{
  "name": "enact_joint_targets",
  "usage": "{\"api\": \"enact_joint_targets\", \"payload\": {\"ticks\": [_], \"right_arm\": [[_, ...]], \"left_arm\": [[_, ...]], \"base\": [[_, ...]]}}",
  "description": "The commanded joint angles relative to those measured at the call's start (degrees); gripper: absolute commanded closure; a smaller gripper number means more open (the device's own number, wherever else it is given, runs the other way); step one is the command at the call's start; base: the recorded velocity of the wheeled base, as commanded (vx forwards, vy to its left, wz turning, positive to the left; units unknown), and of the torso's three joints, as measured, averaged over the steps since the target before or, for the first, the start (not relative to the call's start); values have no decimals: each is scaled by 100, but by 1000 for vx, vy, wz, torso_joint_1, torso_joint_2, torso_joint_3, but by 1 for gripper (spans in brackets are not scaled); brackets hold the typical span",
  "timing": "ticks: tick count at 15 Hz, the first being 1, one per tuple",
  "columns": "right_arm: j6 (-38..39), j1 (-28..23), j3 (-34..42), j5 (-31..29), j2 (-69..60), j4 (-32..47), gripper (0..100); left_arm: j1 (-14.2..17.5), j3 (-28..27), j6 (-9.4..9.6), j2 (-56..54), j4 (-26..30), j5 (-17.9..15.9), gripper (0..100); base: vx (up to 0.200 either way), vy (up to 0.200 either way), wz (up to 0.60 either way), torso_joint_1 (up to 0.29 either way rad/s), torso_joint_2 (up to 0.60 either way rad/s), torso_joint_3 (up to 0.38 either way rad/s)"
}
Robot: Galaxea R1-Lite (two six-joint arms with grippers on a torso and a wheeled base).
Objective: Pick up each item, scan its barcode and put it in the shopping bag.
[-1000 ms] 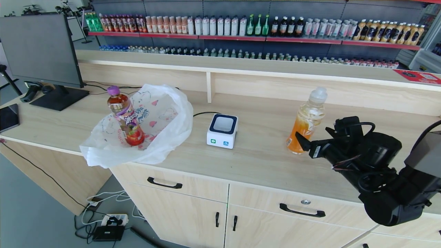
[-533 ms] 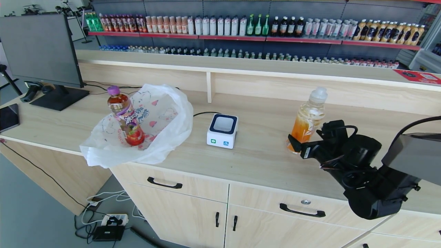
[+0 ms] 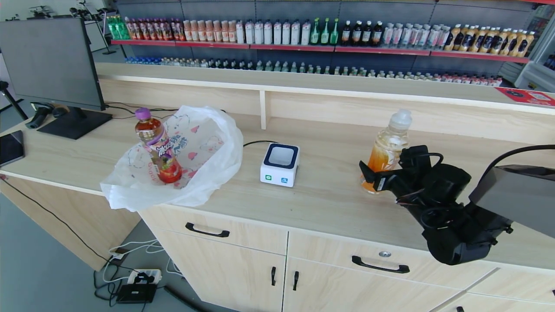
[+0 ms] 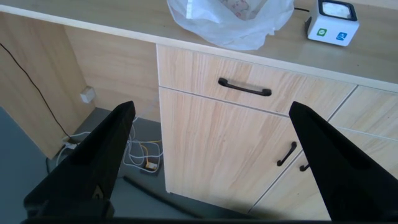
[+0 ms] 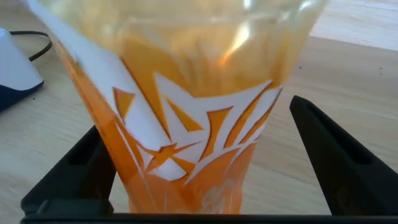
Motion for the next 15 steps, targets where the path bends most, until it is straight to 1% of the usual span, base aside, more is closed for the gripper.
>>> {"api": "enact_joint_targets", "payload": {"ticks": [1, 2, 7, 12, 13, 15], "right_arm": [[-19, 17, -71, 0, 41, -1, 0], [-28, 26, -45, 0, 41, -1, 0], [-28, 35, -379, 0, 49, -1, 0], [-36, 35, -352, 0, 67, -1, 0], [-36, 35, -361, 0, 67, -1, 100], [-28, 35, -352, 0, 58, -1, 100]], "left_arm": [[3, 0, -2, 0, 0, 0, 0], [3, 0, -2, 0, -9, 0, 0], [3, 0, -2, 0, -18, 0, 0], [3, 0, -2, 0, -9, 0, 0], [3, 0, 7, 0, -9, 0, 0], [3, 0, 7, 0, -9, 0, 0]], "base": [[0, 0, 0, 0, 0, 0], [0, 0, 0, 0, 0, 0], [0, 0, 0, 0, 0, 0], [0, 0, 0, 0, 0, 0], [0, 0, 0, 0, 0, 0], [0, 0, 0, 0, 0, 0]]}}
